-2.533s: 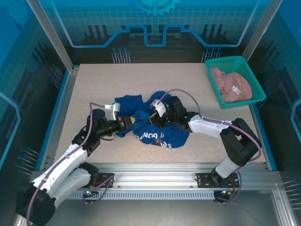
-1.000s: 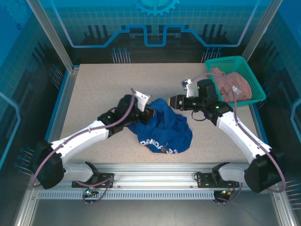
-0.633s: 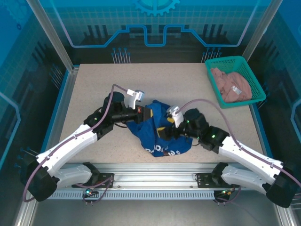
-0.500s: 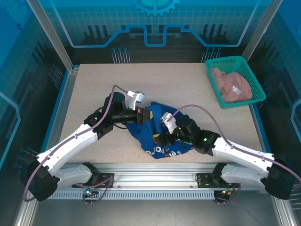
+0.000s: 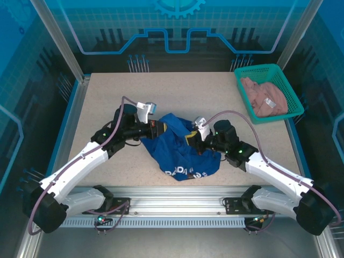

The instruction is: Fold the inside-out t-shirt

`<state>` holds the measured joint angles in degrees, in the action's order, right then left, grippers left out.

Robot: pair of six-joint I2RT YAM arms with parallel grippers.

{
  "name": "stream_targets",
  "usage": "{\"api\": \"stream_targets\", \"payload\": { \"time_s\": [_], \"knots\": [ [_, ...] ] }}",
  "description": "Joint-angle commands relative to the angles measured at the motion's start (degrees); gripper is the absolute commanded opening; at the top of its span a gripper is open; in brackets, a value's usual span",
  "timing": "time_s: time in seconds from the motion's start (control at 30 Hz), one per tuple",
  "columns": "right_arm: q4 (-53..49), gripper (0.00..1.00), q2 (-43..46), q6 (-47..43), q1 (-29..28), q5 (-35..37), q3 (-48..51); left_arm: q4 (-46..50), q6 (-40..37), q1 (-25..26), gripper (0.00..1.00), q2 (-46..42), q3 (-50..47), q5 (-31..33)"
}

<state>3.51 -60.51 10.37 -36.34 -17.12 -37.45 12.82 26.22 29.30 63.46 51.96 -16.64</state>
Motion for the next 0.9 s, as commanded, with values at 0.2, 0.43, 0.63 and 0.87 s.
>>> {"api": "stream_targets", "payload": {
  "time_s": [0.2,0.43,0.63,0.87],
  "knots": [
    [16.7,0.0,-5.7,25.5,6.0,-23.6,-5.7,16.3,-8.4,2.6,0.59,-2.1,1.4,42.1],
    [16.4,0.0,-7.2,30.9,7.9,-21.0,-6.9,15.1,-6.8,15.2,0.65,-10.2,-0.4,35.0],
    [16.4,0.0,-7.0,31.4,8.2,-21.7,-7.3,11.1,-6.1,15.8,0.59,-1.3,-0.7,30.9],
    [16.0,0.0,-4.9,31.5,8.6,-22.0,-6.7,1.8,-8.8,12.4,0.61,12.0,2.4,31.6]
  ]
}}
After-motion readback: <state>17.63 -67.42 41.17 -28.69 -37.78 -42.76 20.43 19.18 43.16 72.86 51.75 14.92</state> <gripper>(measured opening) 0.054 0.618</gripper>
